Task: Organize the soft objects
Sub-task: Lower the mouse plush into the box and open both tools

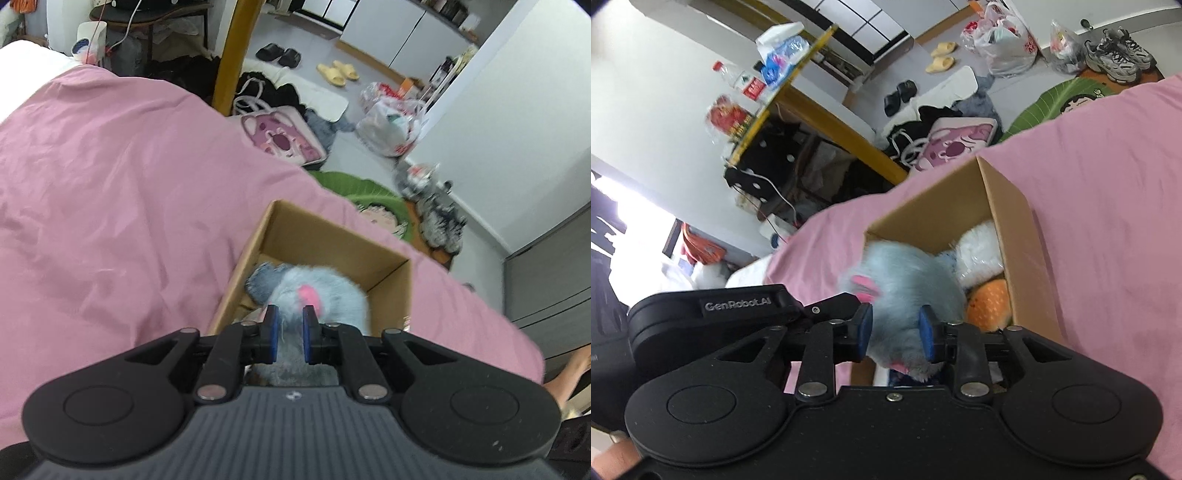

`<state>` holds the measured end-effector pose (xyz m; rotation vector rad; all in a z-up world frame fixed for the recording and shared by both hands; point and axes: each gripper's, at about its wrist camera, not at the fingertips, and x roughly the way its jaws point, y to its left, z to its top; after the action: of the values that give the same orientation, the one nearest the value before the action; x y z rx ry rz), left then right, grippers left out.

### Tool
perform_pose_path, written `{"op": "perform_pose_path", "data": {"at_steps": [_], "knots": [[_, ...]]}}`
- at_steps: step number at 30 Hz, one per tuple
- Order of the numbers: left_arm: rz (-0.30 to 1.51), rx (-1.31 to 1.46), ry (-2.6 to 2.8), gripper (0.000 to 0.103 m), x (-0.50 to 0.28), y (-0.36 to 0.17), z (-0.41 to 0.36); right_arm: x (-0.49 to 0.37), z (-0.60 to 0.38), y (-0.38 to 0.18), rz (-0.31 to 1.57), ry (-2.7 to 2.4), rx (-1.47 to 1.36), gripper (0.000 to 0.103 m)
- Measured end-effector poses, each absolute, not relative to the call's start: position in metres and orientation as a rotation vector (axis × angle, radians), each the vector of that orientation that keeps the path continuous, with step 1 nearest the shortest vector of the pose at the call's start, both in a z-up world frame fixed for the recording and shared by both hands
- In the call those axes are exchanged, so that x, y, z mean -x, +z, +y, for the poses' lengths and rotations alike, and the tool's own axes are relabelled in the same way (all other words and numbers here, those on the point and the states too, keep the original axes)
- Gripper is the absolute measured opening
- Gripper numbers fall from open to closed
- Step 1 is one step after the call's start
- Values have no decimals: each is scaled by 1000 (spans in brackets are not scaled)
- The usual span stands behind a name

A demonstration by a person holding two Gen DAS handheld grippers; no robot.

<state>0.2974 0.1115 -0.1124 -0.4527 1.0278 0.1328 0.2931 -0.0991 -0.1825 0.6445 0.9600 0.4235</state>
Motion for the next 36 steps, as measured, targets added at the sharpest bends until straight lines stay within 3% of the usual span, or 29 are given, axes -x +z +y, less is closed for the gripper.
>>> {"op": "perform_pose_path", "data": {"at_steps": [1, 3, 6, 8, 10, 13, 16, 19, 23, 27, 36], "knots": [[1024, 430, 133, 14, -297, -110, 110, -291, -100, -182, 959, 423, -640, 34], [1018, 412, 118, 14, -295, -104, 108, -288, -102, -176, 949, 421, -640, 48], [1015, 432, 133, 20, -289, -95, 112, -284, -109, -170, 936, 406, -636, 53], [997, 409, 150, 29, -282, -88, 111, -281, -114, -167, 934, 399, -633, 55], [987, 365, 157, 47, -278, -83, 106, -276, -118, -162, 927, 399, -617, 58], [982, 320, 160, 63, -270, -77, 102, -270, -124, -154, 911, 400, -599, 65], [983, 307, 161, 71, -262, -70, 102, -264, -127, -144, 891, 399, -569, 70], [979, 293, 174, 77, -253, -62, 101, -259, -132, -136, 873, 402, -552, 82], [966, 259, 190, 82, -240, -50, 99, -252, -137, -122, 860, 414, -512, 84], [952, 249, 192, 85, -227, -37, 97, -241, -144, -106, 820, 423, -477, 103], [928, 236, 199, 87, -196, -17, 85, -218, -167, -83, 777, 425, -404, 103]]}}
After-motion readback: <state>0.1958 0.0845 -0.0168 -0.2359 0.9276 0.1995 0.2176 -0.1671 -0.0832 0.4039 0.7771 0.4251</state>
